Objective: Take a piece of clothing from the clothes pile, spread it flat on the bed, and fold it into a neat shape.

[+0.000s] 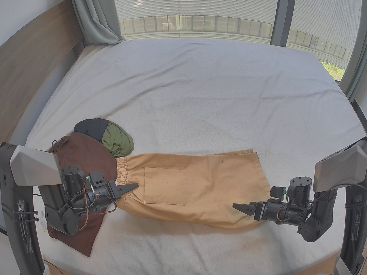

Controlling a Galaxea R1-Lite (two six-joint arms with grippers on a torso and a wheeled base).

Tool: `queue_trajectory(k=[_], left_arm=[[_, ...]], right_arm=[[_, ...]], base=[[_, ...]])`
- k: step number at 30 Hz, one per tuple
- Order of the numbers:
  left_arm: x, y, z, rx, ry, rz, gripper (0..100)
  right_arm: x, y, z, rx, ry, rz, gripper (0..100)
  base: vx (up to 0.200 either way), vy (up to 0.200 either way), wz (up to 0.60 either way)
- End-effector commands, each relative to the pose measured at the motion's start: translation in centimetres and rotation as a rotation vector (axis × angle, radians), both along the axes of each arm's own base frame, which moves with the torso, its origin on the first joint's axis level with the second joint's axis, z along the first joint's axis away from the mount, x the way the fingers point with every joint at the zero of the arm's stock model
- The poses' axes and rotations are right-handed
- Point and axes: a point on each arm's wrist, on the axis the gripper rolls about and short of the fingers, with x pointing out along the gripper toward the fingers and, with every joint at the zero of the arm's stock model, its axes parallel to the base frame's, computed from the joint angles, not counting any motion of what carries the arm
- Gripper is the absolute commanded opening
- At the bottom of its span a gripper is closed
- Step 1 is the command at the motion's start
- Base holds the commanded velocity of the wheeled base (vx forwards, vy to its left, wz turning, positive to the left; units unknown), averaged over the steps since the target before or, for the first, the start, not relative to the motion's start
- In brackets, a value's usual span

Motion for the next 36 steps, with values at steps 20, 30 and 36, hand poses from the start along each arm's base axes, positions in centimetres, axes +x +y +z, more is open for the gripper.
queue_trajectory(k=[20,30,36], left_arm=[[-0.9,2.1,1.7,-0.03,-0.024,-0.032,0],[-1.6,3.4,2.7,-0.044,-0.04,-0.038,0],[-2.0,4.6,3.3,-0.057,-0.053,-0.041,0]], right_arm=[[0.1,0.3,0.7,-0.006,-0.041,0.021,100],[-0.6,1.7,2.5,0.021,-0.095,0.076,100],[-0.9,2.1,3.2,0.029,-0.116,0.092,100]], base=[[0.0,0.0,0.0],[0.0,0.0,0.0],[0.0,0.0,0.0]])
